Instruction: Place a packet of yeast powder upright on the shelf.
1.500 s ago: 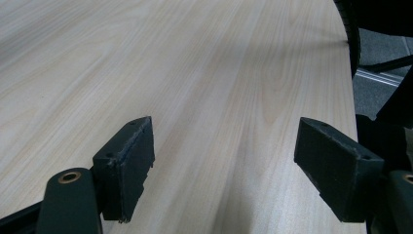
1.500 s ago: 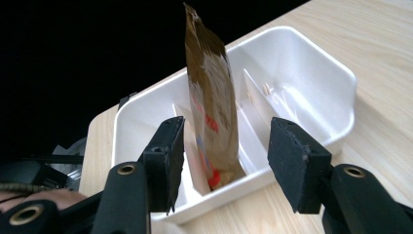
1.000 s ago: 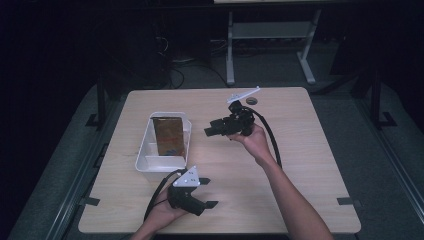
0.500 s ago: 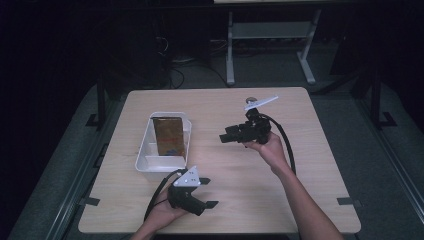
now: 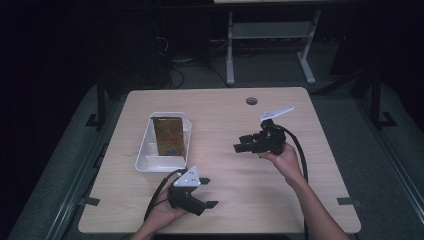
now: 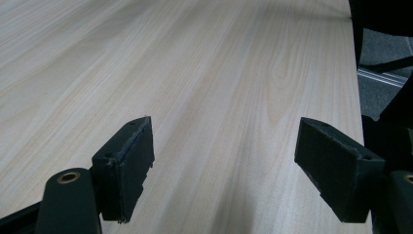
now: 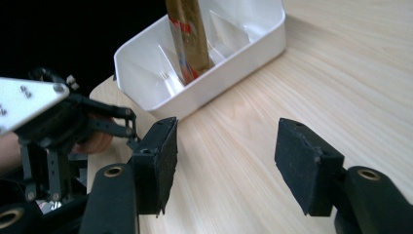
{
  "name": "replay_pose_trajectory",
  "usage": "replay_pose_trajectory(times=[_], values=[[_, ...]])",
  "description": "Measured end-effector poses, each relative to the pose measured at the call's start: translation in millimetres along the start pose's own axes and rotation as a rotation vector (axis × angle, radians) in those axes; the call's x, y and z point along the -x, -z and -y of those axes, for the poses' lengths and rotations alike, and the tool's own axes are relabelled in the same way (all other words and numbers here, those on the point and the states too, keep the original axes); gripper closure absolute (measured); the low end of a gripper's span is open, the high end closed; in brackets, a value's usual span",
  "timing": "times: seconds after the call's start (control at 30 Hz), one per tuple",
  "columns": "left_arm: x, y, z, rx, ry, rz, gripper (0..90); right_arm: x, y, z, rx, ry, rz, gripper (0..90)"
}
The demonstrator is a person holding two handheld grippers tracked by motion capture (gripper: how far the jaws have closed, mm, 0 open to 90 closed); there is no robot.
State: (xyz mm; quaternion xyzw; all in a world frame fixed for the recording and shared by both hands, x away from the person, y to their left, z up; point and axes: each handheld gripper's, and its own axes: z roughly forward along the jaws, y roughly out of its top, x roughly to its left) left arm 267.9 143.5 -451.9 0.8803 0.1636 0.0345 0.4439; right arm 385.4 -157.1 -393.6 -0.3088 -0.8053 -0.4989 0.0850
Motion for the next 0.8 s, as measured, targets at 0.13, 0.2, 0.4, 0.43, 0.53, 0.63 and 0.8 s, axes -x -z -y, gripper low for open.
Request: replay_pose_trajectory(times=[0.13, 0.2, 0.4, 0.43, 0.53, 0.63, 0.8], values=[[-0.1, 0.0, 0.1, -0.001, 0.001, -0.001, 21.8, 1.1, 7.3, 12.6, -0.007, -0.013, 0.006, 38.9], [0.1, -0.2, 0.1, 0.000, 0.000, -0.002, 21.7, 1.4, 11.6, 18.5, -0.006, -0.019, 0.007, 38.7], [1.2, -2.3, 0.1, -0.013, -0.009, -0.003, 21.8, 1.8, 25.0, 34.8, -0.004, -0.032, 0.020, 38.0], [1.4, -2.4, 0.1, -0.013, -0.008, -0.003, 21.7, 2.1, 26.7, 38.2, -0.004, -0.033, 0.020, 38.0], [1.1, -2.2, 0.1, -0.013, -0.006, -0.004, 21.7, 1.8, 29.8, 49.9, -0.018, -0.040, 0.025, 37.5], [0.5, -2.0, 0.3, -0.013, -0.001, -0.002, 21.7, 0.2, 33.0, 62.9, -0.019, -0.053, 0.021, 36.4], [0.5, -2.2, 0.6, -0.010, 0.003, 0.001, 21.7, -10.7, 38.7, 84.5, -0.017, -0.032, 0.051, 31.6]])
